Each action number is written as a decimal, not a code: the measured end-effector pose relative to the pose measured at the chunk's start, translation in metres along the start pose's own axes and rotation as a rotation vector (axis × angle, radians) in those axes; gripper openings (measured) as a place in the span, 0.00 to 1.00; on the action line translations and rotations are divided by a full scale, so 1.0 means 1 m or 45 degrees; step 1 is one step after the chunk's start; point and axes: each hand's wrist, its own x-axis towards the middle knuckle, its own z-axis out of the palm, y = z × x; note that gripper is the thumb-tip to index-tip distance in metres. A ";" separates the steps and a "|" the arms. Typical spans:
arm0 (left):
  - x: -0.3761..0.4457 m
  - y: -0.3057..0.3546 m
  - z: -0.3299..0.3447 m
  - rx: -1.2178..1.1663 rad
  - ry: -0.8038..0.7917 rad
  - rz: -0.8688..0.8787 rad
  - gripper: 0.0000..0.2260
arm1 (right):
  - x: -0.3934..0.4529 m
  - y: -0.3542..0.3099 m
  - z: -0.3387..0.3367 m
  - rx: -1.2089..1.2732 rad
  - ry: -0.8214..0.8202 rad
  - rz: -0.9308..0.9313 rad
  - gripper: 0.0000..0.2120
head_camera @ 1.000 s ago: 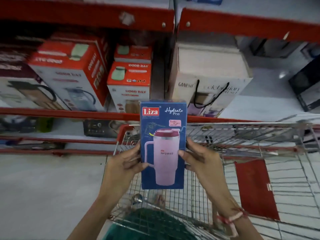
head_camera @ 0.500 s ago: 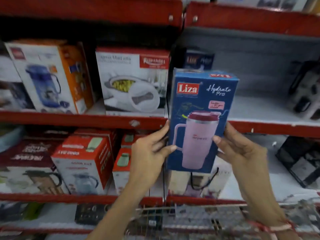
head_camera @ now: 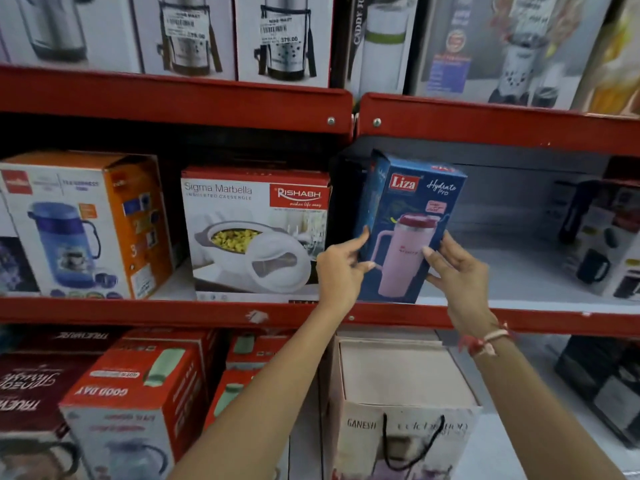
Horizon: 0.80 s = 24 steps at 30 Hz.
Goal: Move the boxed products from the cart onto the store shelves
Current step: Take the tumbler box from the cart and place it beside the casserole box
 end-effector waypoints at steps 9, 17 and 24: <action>-0.009 -0.019 -0.020 0.091 -0.184 -0.062 0.25 | -0.005 0.020 0.017 -0.417 0.174 0.025 0.24; -0.036 -0.037 -0.143 0.504 0.743 0.213 0.25 | -0.071 0.014 0.103 -0.522 -0.318 -0.153 0.29; -0.049 -0.069 -0.198 0.499 0.205 -0.241 0.32 | -0.092 0.038 0.137 -0.659 -0.546 0.089 0.47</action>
